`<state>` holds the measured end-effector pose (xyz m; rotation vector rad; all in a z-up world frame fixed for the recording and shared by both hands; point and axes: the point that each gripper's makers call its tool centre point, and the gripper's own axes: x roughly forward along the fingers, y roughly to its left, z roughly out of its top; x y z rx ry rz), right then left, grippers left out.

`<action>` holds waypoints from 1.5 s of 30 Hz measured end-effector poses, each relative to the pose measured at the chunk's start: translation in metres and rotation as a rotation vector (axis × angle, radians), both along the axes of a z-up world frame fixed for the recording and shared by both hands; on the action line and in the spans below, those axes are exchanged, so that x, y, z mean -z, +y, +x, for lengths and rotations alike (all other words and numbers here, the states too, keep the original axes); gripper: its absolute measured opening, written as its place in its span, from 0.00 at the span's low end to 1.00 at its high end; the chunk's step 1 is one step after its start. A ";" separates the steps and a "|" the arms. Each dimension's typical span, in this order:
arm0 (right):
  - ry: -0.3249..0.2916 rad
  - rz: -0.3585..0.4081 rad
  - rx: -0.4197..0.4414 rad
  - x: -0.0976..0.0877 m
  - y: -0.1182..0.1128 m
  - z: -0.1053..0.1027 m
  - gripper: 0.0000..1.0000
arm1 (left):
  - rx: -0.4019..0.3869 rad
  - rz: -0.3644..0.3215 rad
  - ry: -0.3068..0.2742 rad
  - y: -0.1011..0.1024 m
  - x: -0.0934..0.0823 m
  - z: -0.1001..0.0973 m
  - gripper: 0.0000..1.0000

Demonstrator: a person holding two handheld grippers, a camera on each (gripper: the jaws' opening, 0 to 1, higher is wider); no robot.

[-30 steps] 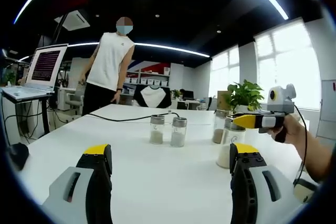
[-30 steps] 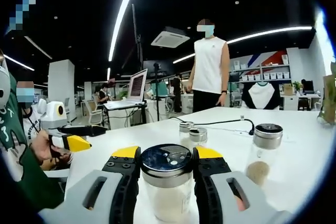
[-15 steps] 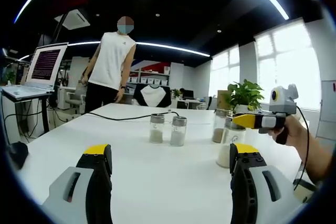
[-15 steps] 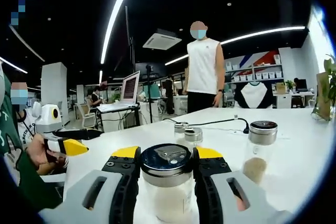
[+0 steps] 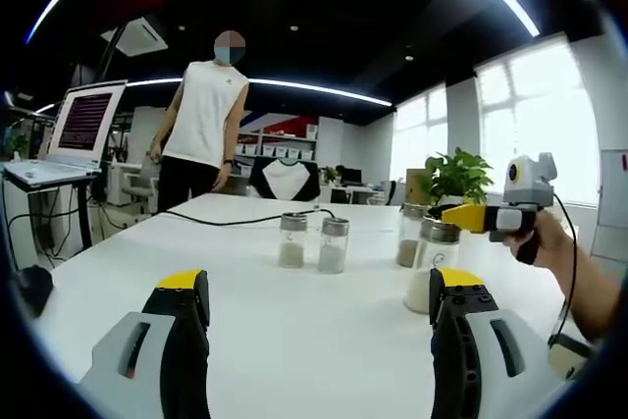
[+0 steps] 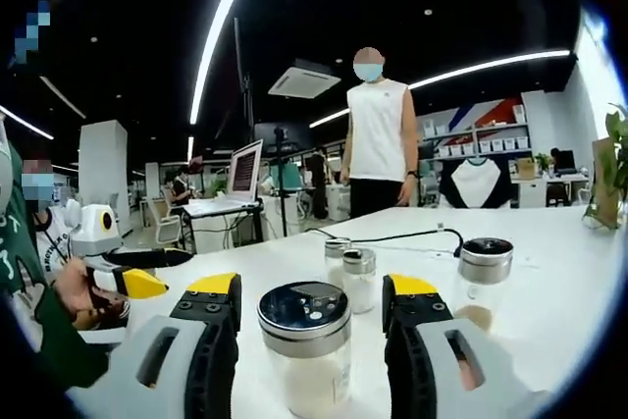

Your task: Rotate the seasoning bottle until the label or dispensing opening points toward the visible target arrow and the bottle remains upright within the marked orientation range

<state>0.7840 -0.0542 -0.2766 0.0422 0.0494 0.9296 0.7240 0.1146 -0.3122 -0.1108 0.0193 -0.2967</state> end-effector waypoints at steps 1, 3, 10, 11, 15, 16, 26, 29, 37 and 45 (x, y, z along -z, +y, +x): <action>-0.003 -0.005 -0.017 -0.002 0.001 -0.001 0.59 | 0.000 -0.001 0.002 0.000 0.000 0.000 0.98; 0.002 -0.009 -0.057 -0.004 0.001 -0.002 0.60 | 0.005 -0.001 0.004 -0.001 0.001 0.000 0.98; 0.020 0.034 -0.173 -0.013 -0.002 -0.004 0.62 | 0.000 0.000 0.002 0.001 0.000 0.000 0.98; 0.019 0.034 -0.197 -0.014 -0.003 -0.003 0.62 | -0.002 0.001 0.001 0.001 0.000 0.000 0.98; 0.026 0.022 -0.255 -0.015 -0.006 0.000 0.65 | 0.001 0.002 0.002 0.000 0.000 0.000 0.98; 0.025 0.027 -0.275 -0.017 -0.007 0.001 0.65 | 0.003 0.003 0.002 0.000 0.000 0.000 0.98; 0.064 0.053 -0.484 -0.009 -0.018 -0.001 0.63 | -0.003 0.005 -0.002 0.001 -0.003 -0.001 0.98; 0.057 0.010 -0.533 0.003 -0.010 -0.007 0.63 | -0.004 0.008 -0.002 0.001 -0.004 -0.001 0.98; 0.055 -0.007 -0.580 0.013 0.019 -0.023 0.57 | -0.001 0.009 0.007 0.000 0.001 0.000 0.98; 0.023 -0.013 -0.587 0.011 0.028 -0.027 0.48 | -0.009 0.008 0.001 0.003 -0.001 -0.001 0.98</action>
